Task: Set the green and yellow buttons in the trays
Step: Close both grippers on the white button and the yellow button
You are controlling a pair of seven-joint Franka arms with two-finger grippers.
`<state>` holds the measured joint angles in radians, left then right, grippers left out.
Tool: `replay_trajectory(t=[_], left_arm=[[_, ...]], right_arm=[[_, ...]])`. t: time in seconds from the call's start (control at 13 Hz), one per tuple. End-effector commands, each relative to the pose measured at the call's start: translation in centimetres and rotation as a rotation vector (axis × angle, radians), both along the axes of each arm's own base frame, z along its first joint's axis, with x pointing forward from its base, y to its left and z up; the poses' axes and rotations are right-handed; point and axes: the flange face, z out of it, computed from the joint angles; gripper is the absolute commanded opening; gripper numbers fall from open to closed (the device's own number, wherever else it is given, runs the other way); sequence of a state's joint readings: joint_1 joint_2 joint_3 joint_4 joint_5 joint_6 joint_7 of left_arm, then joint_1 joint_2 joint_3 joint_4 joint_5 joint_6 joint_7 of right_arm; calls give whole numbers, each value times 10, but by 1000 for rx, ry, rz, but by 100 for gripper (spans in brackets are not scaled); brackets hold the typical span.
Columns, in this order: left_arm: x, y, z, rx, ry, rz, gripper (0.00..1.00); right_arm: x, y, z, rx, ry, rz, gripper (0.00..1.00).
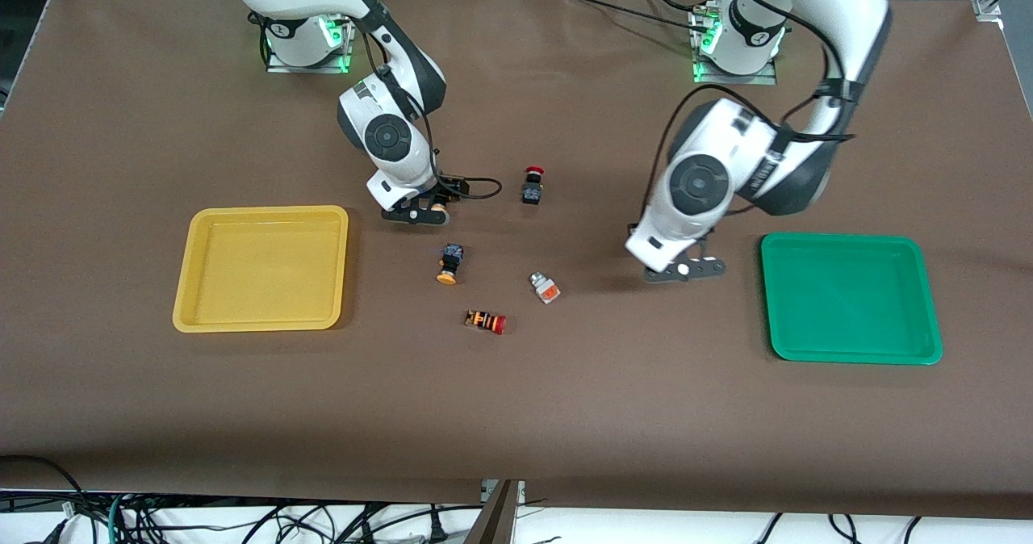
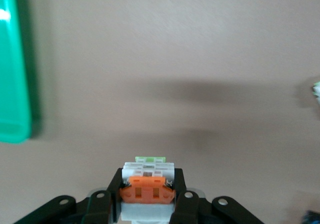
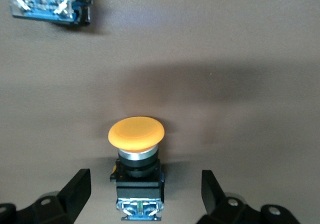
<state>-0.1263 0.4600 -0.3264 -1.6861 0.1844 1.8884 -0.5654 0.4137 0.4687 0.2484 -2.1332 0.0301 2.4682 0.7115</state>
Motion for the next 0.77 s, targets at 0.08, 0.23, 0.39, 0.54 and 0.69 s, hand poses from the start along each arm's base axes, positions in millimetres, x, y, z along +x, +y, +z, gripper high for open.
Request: replay_trajectory(t=[0.08, 0.23, 0.39, 0.54, 0.69], left_arm=[[25, 69, 8, -30, 29, -133, 15], [38, 117, 4, -52, 38, -176, 16], [48, 153, -1, -78, 33, -242, 17], [57, 199, -17, -63, 26, -303, 17], [65, 243, -36, -101, 2, -365, 17]], right_arm=[[-6, 1, -4, 3, 3, -13, 57], [-6, 1, -5, 2, 6, -14, 36], [-5, 1, -4, 2, 4, -13, 15], [-4, 3, -1, 5, 1, -12, 12], [4, 5, 16, 23, -28, 10, 12]])
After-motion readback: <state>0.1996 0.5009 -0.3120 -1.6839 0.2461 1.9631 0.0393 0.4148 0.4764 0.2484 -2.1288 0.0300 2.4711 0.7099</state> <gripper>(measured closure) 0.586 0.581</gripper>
